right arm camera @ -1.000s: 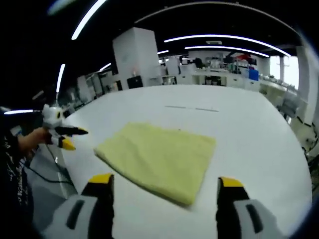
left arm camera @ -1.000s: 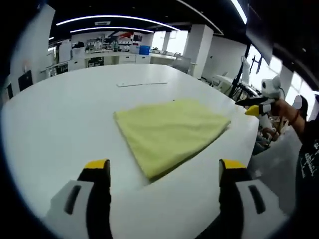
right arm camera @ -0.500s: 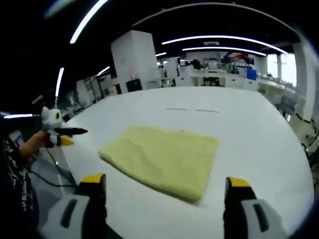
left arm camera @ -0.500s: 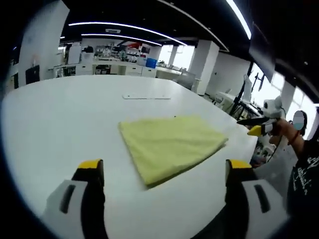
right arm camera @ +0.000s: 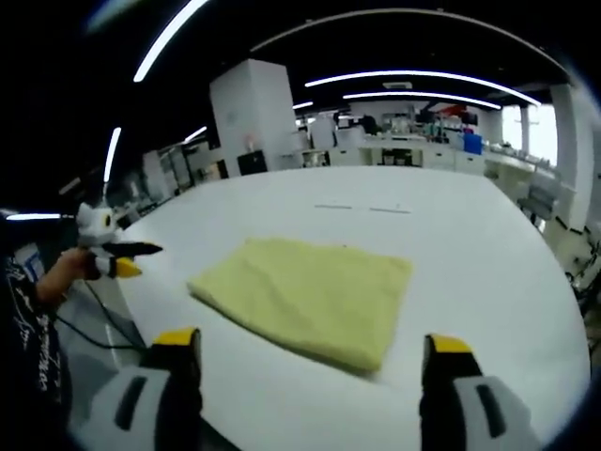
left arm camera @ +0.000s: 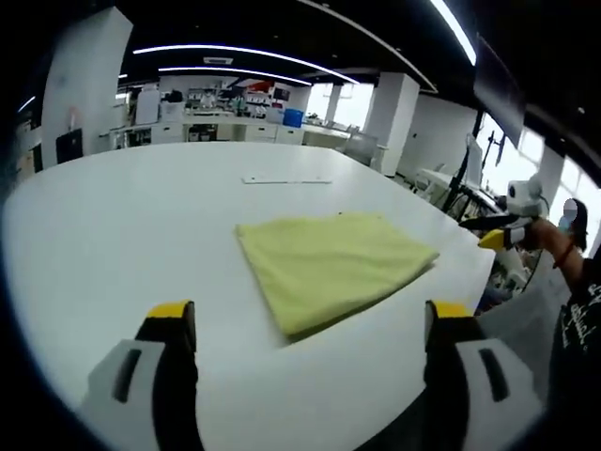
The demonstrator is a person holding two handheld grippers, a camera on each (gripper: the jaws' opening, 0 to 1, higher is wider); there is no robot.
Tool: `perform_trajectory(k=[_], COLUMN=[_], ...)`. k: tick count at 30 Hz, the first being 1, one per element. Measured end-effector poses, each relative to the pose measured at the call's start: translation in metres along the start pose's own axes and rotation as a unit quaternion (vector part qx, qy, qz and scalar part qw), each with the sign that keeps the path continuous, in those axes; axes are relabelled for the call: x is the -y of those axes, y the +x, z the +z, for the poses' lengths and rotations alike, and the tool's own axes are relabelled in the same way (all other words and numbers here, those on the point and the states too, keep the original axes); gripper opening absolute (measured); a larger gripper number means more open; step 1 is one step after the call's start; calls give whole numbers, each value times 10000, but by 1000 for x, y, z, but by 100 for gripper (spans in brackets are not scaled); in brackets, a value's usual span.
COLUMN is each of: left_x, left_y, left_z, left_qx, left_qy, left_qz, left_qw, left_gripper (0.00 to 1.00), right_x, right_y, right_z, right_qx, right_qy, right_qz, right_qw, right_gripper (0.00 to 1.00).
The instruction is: Fold the garment on the visible template until the final outline fits inside the template.
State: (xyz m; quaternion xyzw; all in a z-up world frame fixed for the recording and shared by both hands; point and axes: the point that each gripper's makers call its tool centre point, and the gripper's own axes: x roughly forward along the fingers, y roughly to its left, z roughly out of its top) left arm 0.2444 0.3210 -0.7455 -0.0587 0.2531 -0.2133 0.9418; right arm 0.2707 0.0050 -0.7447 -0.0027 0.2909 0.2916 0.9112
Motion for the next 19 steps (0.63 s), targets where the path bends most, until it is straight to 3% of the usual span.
perform_trajectory(k=[8,19], left_x=[-7,-10], left_y=[0,-4], left_z=[-13,-12], left_qx=[-262,-171], left_qy=[191,95], left_qz=[83,102], left_qw=[9994,9998], left_gripper=[99,98], right_x=[-2,-3], right_y=[-1,-1], right_z=[0,-6], right_qx=[23,-87], right_qy=[-46,-135], right_qz=[50,49], right_qw=[10000,9999], right_gripper=[99,98])
